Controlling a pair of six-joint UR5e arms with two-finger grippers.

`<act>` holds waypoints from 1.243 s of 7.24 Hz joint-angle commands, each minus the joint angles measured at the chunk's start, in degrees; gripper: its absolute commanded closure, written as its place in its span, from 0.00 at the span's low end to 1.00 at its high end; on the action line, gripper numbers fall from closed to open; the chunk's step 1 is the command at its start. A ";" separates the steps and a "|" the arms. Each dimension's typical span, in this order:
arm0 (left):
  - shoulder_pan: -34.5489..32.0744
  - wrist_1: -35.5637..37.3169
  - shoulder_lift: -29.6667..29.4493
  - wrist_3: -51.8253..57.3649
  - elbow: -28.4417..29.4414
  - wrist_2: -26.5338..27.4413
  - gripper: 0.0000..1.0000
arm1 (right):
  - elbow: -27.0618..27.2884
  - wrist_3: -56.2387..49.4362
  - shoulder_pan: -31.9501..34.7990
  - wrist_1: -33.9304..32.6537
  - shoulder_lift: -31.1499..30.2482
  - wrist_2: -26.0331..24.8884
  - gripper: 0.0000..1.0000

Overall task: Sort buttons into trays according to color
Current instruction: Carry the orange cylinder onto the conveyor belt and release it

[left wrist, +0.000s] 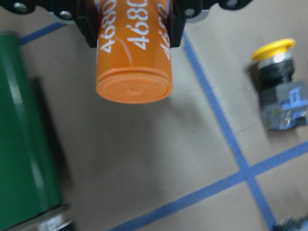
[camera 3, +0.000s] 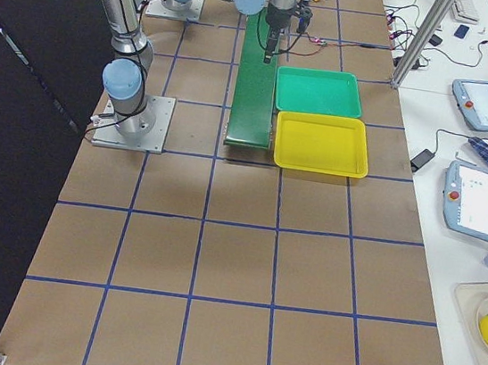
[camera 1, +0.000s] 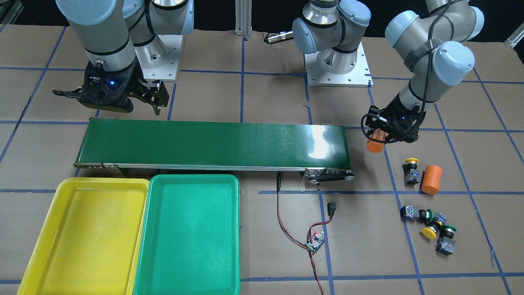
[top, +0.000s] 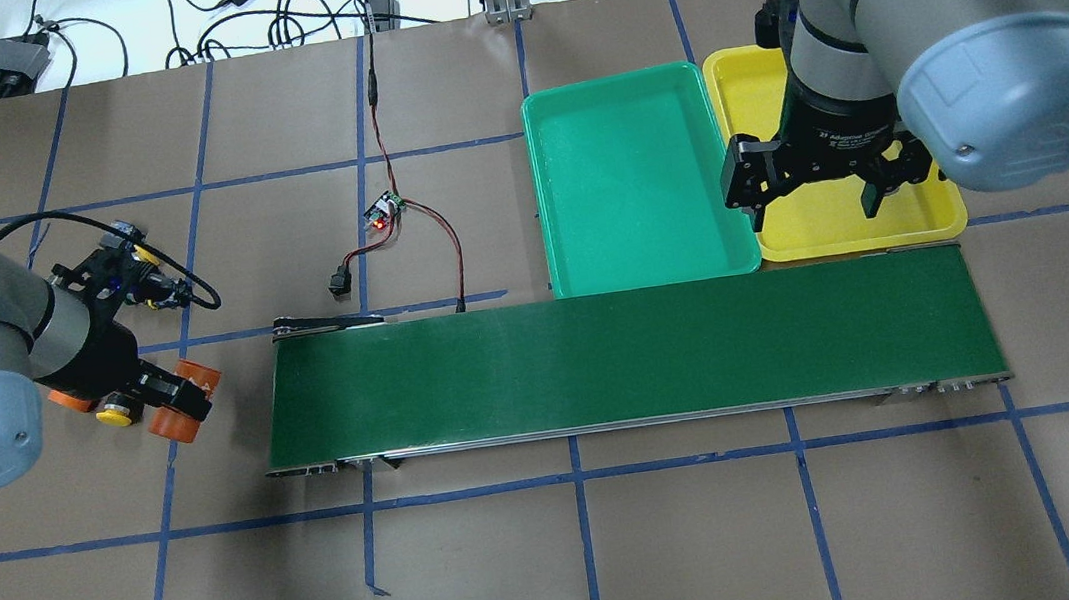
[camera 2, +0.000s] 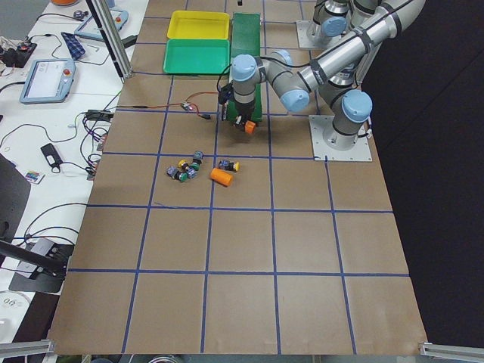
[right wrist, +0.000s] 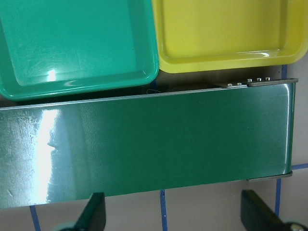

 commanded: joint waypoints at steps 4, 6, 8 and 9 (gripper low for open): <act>-13.90 1.62 -2.32 13.59 0.72 -0.48 1.00 | 1.32 0.00 0.00 -0.08 -0.50 -0.13 0.00; -17.58 2.49 -2.59 12.99 -1.47 -0.05 0.59 | 1.41 0.00 0.00 0.00 -0.59 -0.13 0.00; -17.60 5.91 -4.16 12.73 -0.87 0.04 0.08 | 1.41 0.00 0.00 0.00 -0.59 -0.22 0.00; -17.08 6.27 -3.74 12.55 -0.34 -0.13 0.08 | 1.41 0.00 0.00 0.00 -0.50 -0.22 0.00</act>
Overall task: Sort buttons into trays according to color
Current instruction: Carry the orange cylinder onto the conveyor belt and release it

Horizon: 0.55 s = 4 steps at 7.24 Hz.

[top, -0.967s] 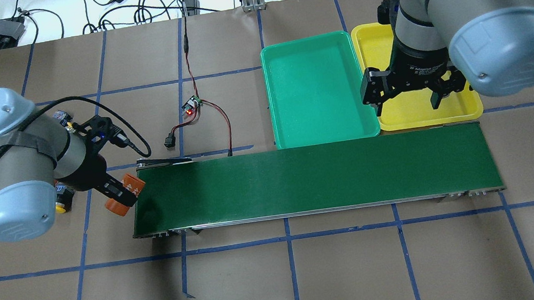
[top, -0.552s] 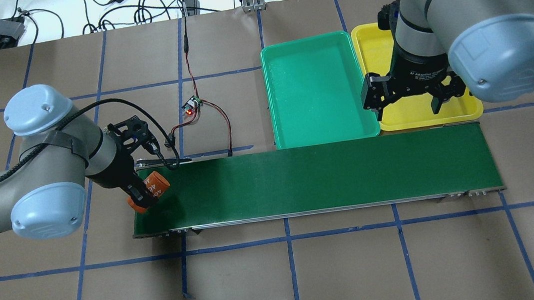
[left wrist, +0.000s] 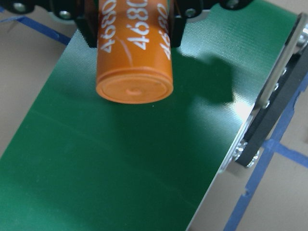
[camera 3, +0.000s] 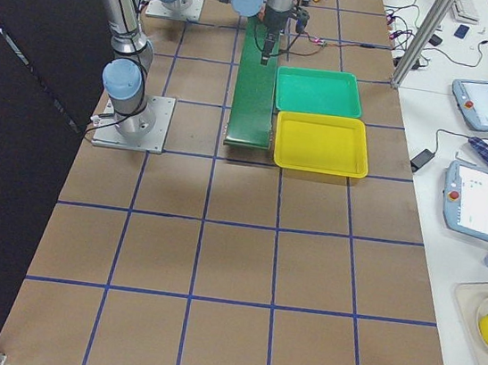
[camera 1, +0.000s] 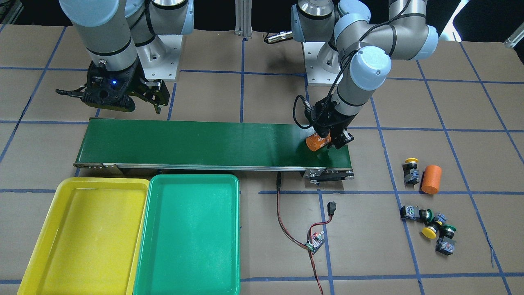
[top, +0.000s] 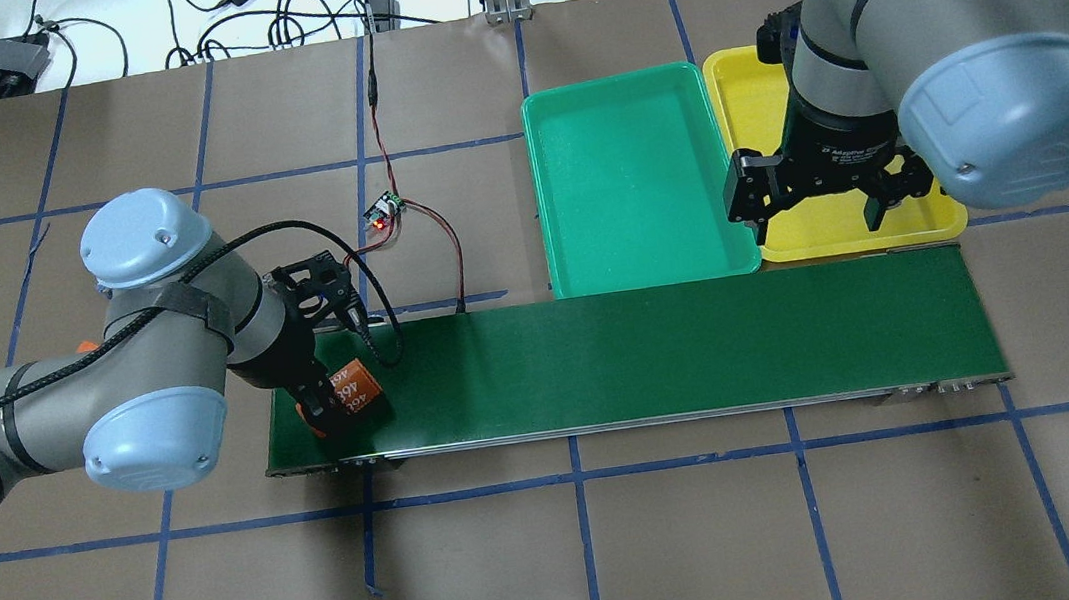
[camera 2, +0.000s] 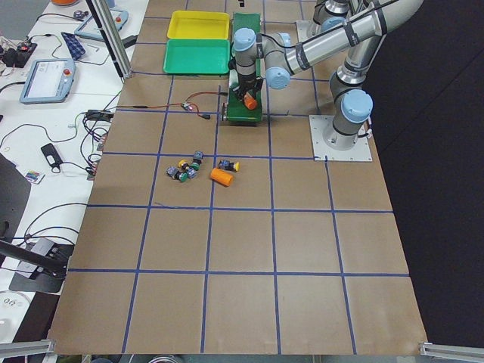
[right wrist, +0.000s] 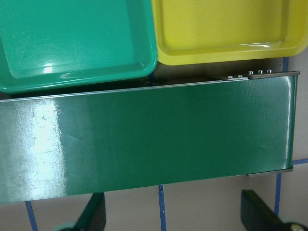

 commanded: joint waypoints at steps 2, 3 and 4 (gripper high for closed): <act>9.83 -0.92 1.32 -0.56 1.25 0.30 0.08 | 0.00 0.00 0.00 0.00 -0.02 -0.03 0.00; 17.38 -4.33 1.06 -2.48 1.34 -0.04 0.08 | 0.09 0.00 0.00 0.00 -0.02 -0.03 0.00; 25.46 -4.54 -0.07 -2.50 1.35 0.13 0.07 | 0.09 0.00 0.00 0.00 -0.02 -0.03 0.00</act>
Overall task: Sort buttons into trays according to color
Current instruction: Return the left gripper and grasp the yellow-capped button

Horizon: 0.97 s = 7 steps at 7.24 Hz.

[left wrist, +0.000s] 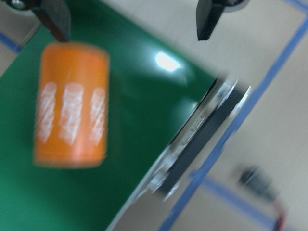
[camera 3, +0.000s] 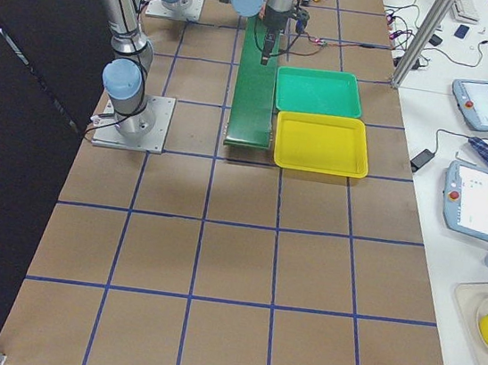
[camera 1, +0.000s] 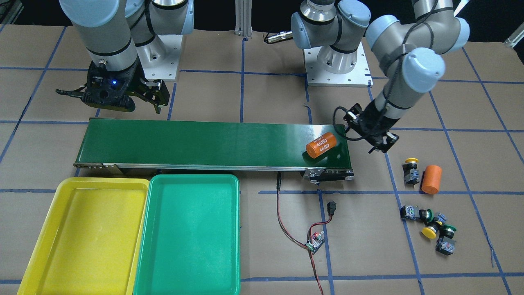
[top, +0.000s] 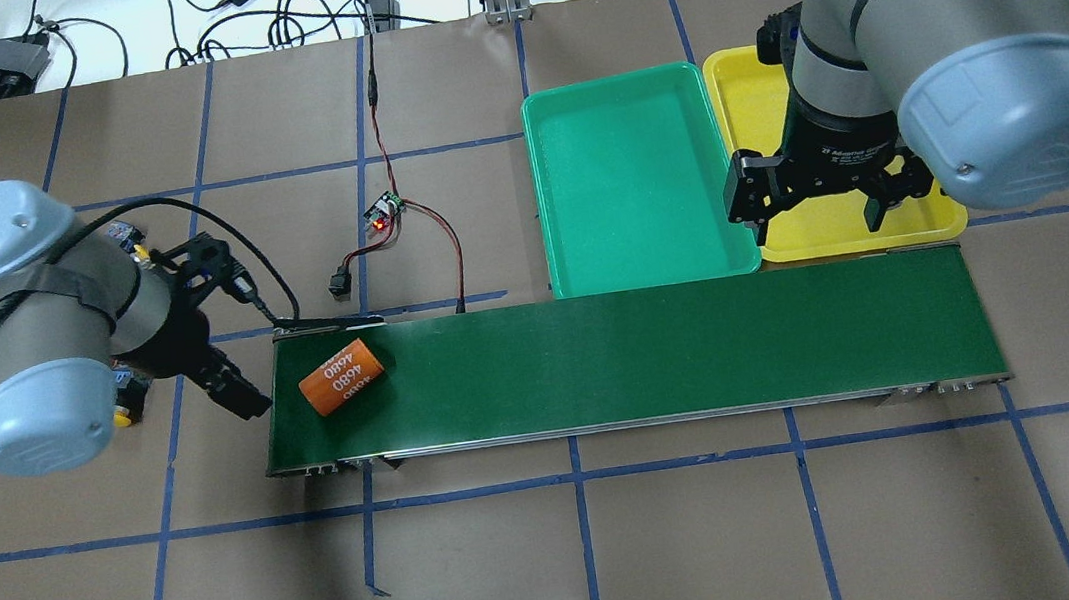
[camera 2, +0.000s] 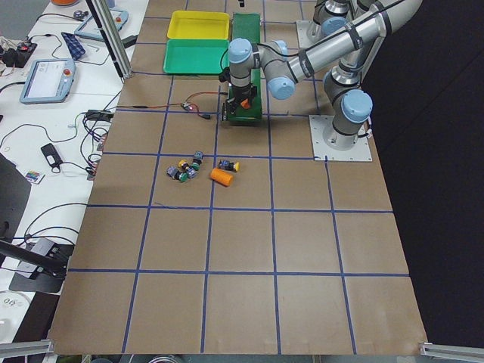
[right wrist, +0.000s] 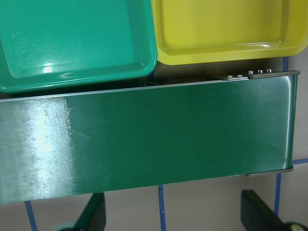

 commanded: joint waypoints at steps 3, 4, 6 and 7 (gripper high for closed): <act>18.82 2.27 -6.16 -0.30 0.96 0.03 0.04 | 0.03 0.00 0.00 0.00 0.00 0.00 0.00; 18.83 4.82 -9.32 -0.90 2.44 0.12 0.04 | 0.03 0.00 0.00 0.00 0.00 0.00 0.00; 18.83 5.20 -14.60 -6.52 6.22 0.03 0.04 | 0.12 0.00 0.00 0.00 0.00 -0.09 0.00; 18.65 6.94 -15.75 -9.84 6.41 0.03 0.04 | 0.81 0.00 0.00 0.00 -0.09 -0.09 0.00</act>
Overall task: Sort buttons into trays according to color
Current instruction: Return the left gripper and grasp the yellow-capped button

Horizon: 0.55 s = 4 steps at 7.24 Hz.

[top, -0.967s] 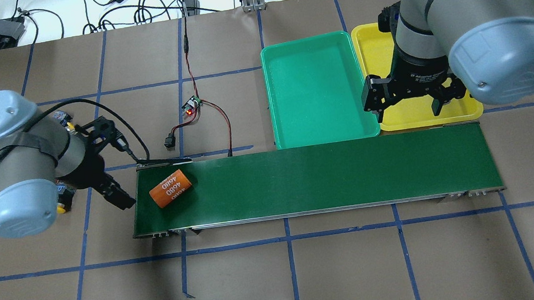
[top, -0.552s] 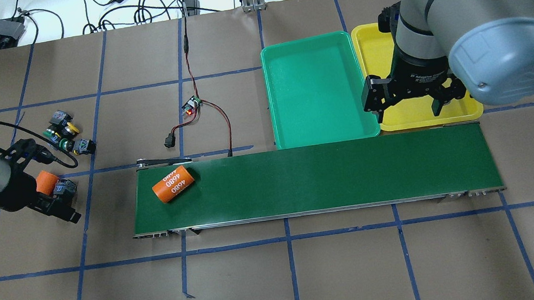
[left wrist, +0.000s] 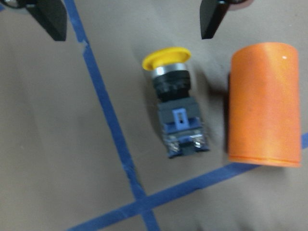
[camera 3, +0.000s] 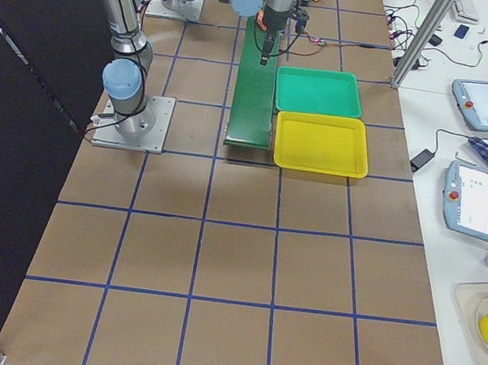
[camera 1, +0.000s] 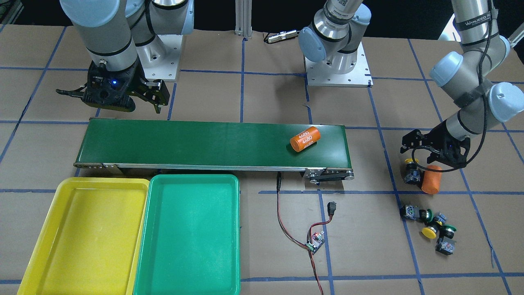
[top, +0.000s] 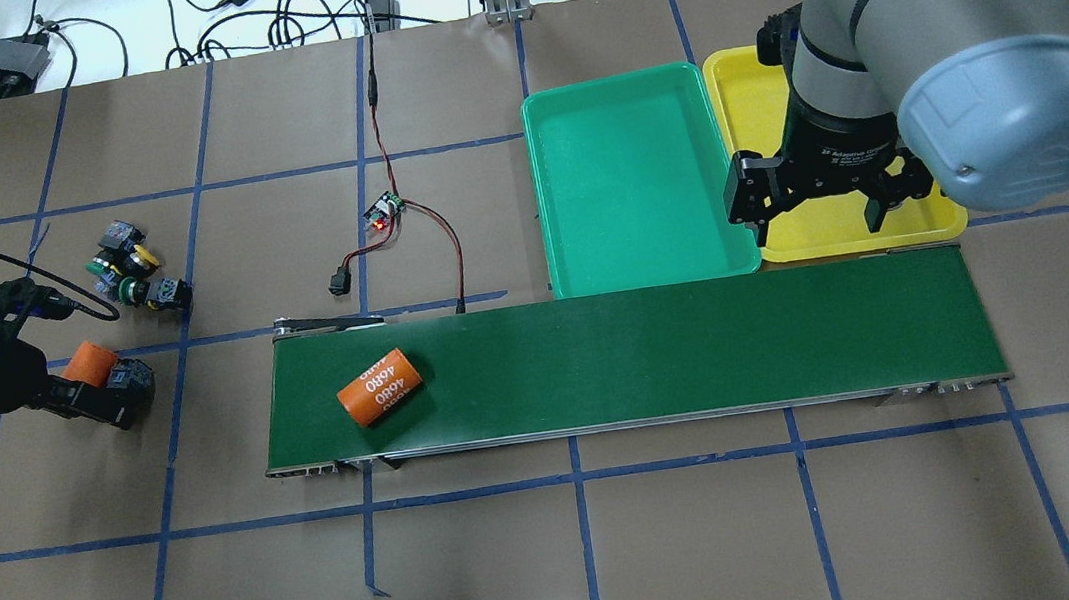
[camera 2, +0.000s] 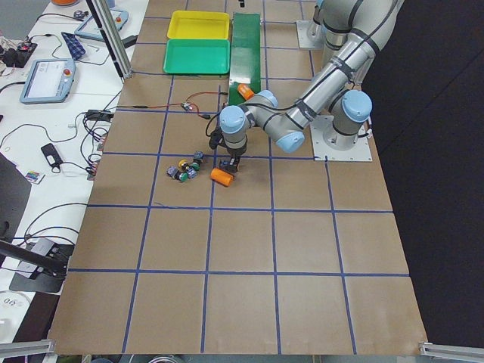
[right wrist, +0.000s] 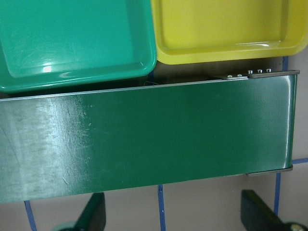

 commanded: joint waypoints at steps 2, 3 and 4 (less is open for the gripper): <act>-1.50 3.08 -3.53 -7.36 0.61 -0.35 0.04 | 1.16 0.00 0.00 -0.18 -0.24 -0.01 0.00; -2.29 3.35 -4.06 -9.11 0.79 -0.18 0.06 | 1.07 0.00 0.00 -0.18 -0.24 -0.01 0.00; -3.08 3.70 -4.07 -10.00 0.88 -0.01 0.13 | 1.16 0.00 0.00 -0.18 -0.24 -0.01 0.00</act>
